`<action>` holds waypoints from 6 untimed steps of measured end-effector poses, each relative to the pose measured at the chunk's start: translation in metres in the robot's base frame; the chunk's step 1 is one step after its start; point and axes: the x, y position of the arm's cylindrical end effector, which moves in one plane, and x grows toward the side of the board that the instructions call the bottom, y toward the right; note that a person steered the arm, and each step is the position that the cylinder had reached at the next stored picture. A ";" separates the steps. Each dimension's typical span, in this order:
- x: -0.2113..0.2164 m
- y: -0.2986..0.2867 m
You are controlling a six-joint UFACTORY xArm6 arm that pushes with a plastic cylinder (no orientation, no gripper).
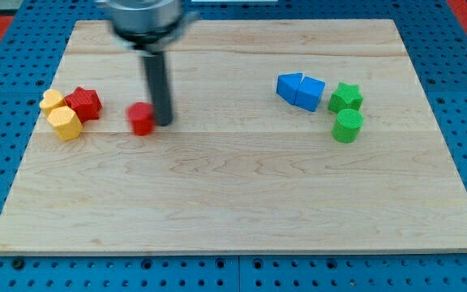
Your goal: Push the green circle slightly into the bottom side of the green star
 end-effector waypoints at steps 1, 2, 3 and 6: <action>0.003 0.004; 0.015 0.101; 0.015 0.109; 0.051 0.115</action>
